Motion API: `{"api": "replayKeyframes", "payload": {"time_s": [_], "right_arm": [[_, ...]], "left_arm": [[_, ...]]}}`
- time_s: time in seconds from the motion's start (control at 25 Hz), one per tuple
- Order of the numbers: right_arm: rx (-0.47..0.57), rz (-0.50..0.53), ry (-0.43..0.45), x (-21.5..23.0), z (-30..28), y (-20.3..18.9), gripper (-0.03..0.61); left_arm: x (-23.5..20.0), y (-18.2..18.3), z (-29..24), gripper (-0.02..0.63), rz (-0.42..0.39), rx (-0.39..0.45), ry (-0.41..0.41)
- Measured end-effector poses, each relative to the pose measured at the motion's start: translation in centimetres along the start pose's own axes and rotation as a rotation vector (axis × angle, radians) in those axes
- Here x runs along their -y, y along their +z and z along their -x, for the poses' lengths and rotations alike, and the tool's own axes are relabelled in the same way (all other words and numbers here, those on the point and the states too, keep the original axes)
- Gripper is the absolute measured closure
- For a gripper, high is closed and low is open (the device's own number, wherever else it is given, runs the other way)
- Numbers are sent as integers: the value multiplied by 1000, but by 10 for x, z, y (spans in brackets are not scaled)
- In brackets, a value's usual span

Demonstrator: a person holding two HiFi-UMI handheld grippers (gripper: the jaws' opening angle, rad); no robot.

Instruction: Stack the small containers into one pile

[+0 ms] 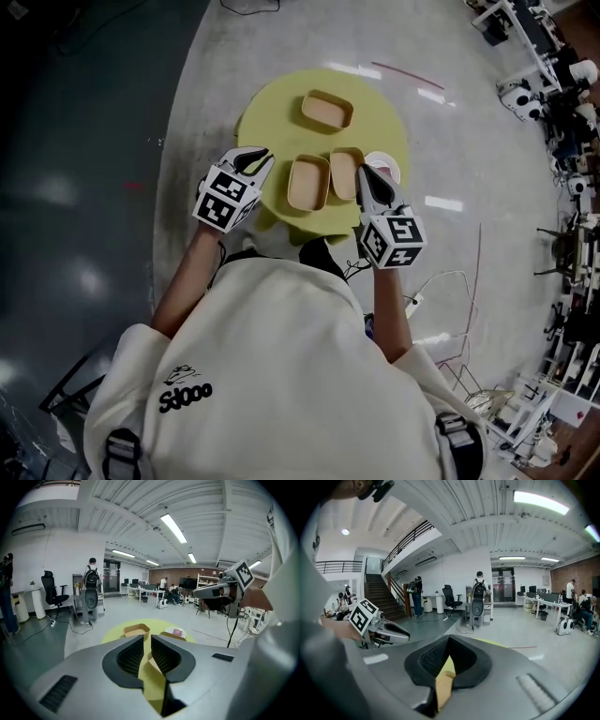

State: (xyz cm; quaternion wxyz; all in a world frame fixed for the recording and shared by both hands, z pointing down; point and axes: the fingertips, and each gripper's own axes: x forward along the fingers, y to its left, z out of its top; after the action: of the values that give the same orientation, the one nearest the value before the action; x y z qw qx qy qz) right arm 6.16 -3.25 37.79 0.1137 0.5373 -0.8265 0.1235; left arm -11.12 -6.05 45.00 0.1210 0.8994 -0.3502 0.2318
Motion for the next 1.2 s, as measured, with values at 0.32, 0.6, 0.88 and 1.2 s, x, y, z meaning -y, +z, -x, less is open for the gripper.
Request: {"api": "replayKeyframes", "payload": {"time_s": [0.32, 0.6, 0.88, 1.2], "right_arm": [[-62, -8, 91, 62, -42, 0, 568], [-124, 22, 211, 94, -87, -10, 569], [-187, 7, 302, 106, -116, -40, 569], [-238, 17, 380, 125, -132, -57, 568]], "left_arm": [[3, -29, -64, 524, 147, -122, 21], [4, -74, -116, 502, 254, -237, 53], [15, -132, -143, 502, 351, -370, 74], [22, -165, -157, 502, 469, -449, 92]]}}
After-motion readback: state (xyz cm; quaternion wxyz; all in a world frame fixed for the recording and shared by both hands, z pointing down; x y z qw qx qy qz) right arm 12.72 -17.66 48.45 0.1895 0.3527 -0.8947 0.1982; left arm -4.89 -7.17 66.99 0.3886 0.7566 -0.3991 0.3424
